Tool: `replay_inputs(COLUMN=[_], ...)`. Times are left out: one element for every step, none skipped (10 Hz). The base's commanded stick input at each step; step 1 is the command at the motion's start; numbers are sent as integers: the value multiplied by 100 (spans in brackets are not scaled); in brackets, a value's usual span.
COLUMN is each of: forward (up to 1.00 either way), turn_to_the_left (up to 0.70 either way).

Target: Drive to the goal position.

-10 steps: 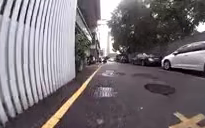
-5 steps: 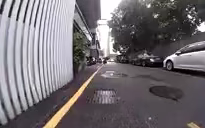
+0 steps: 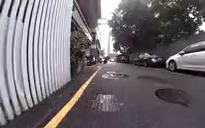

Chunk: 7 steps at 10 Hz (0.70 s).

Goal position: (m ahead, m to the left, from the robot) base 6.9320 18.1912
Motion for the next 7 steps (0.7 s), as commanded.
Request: replay_inputs(forward=[45,45,45,45,45,45,45], turn_to_the_left=[0,0,0,0,0,0,0])
